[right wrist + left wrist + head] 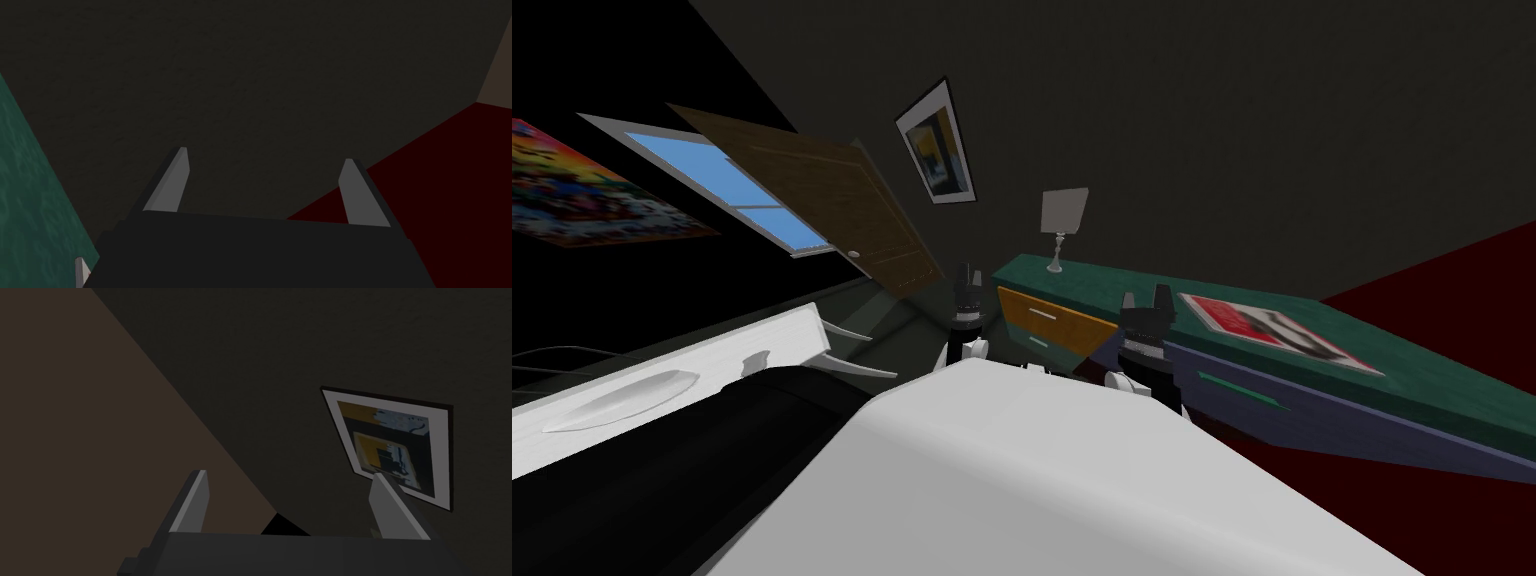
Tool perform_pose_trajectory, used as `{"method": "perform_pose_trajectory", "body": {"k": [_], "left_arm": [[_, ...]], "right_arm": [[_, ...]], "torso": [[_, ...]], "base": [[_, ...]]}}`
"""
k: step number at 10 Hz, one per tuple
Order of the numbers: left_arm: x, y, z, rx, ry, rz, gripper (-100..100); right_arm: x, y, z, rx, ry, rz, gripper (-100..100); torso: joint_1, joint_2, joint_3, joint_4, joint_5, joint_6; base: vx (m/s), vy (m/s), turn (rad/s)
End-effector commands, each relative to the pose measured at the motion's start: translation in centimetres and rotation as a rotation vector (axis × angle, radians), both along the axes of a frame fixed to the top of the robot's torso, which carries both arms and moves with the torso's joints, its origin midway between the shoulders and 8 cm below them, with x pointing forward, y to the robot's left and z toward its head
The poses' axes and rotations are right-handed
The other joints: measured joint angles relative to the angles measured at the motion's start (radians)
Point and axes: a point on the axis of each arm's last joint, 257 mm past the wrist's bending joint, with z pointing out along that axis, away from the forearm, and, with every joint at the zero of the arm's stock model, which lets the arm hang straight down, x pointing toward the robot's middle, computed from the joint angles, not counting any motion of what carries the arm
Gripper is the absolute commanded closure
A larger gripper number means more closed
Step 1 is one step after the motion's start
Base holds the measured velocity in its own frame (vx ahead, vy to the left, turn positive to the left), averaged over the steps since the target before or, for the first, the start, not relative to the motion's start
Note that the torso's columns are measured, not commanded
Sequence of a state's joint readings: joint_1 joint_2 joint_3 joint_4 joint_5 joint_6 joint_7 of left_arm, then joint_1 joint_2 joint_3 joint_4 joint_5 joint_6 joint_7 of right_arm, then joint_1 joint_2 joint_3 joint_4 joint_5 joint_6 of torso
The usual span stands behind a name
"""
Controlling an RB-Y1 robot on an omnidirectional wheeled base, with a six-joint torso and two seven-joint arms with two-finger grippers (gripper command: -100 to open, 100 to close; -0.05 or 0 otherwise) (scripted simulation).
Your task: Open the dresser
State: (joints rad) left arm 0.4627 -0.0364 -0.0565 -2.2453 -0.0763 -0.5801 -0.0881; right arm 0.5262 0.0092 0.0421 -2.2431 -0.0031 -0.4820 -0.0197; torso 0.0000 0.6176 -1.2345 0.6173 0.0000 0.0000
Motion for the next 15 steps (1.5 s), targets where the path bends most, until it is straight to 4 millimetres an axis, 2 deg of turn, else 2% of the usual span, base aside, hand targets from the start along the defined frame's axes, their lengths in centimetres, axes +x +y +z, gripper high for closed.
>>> {"method": "perform_pose_trajectory", "body": {"k": [1, 3, 5, 6, 8, 9, 10, 11, 12, 13, 14, 15], "left_arm": [[0.0, 0.0, 0.0, 0.000, 0.000, 0.000, 0], [0.0, 0.0, 0.0, 0.000, 0.001, 0.000, 0], [0.0, 0.0, 0.0, 0.000, 0.001, 0.000, 0], [0.0, 0.0, 0.0, 0.000, 0.001, 0.000, 0], [0.0, 0.0, 0.0, 0.000, 0.001, 0.000, 0], [0.0, 0.0, 0.0, 0.000, 0.001, 0.000, 0], [0.0, 0.0, 0.0, 0.000, 0.001, 0.000, 0], [0.0, 0.0, 0.0, 0.000, 0.001, 0.000, 0], [0.0, 0.0, 0.0, 0.000, 0.001, 0.000, 0], [0.0, 0.0, 0.0, 0.000, 0.001, 0.000, 0], [0.0, 0.0, 0.0, 0.000, 0.001, 0.000, 0], [0.0, 0.0, 0.0, 0.000, 0.001, 0.000, 0]], "right_arm": [[0.4, 0.5, -0.6, -0.048, 0.026, 0.009, -100], [1.1, 1.3, -2.1, -0.135, 0.081, 0.015, -100], [2.0, 1.9, -4.4, -0.233, 0.156, 0.012, -100], [2.1, 2.0, -4.4, -0.244, 0.157, 0.010, -100], [3.1, 2.3, -7.4, -0.343, 0.248, -0.004, -100], [3.1, 2.5, -7.5, -0.367, 0.250, -0.008, -100], [3.6, 2.5, -9.2, -0.413, 0.299, -0.017, -100], [3.6, 2.7, -9.2, -0.433, 0.301, -0.022, -100], [4.1, 2.5, -11.0, -0.480, 0.353, -0.033, -100], [4.1, 2.7, -11.1, -0.502, 0.354, -0.037, -100], [4.5, 2.5, -13.0, -0.546, 0.408, -0.049, -100], [4.5, 2.6, -13.1, -0.573, 0.409, -0.055, -100]], "torso": [[0.000, 0.074, -0.148, 0.074, 0.000, 0.000], [0.001, 0.117, -0.236, 0.117, 0.000, 0.000], [0.001, 0.120, -0.242, 0.120, 0.000, 0.000], [0.001, 0.120, -0.242, 0.121, 0.000, 0.000], [0.000, 0.120, -0.242, 0.121, 0.000, 0.000], [0.000, 0.120, -0.242, 0.121, 0.000, 0.000], [-0.001, 0.121, -0.241, 0.121, 0.000, 0.000], [0.000, 0.121, -0.241, 0.121, 0.000, 0.000], [0.000, 0.120, -0.242, 0.121, 0.000, 0.000], [0.000, 0.120, -0.242, 0.121, 0.000, 0.000], [0.000, 0.120, -0.242, 0.121, 0.000, 0.000], [0.000, 0.120, -0.242, 0.121, 0.000, 0.000]], "base": [[0.006, 0.008, 0.006], [0.003, 0.024, 0.009], [0.004, 0.043, 0.014], [0.008, 0.038, 0.000], [0.010, 0.042, 0.013], [0.003, 0.035, 0.006], [0.003, 0.043, 0.008], [0.005, 0.037, 0.003], [0.009, 0.038, 0.011], [0.010, 0.033, 0.007], [0.012, 0.040, 0.014], [0.009, 0.040, 0.004]]}}
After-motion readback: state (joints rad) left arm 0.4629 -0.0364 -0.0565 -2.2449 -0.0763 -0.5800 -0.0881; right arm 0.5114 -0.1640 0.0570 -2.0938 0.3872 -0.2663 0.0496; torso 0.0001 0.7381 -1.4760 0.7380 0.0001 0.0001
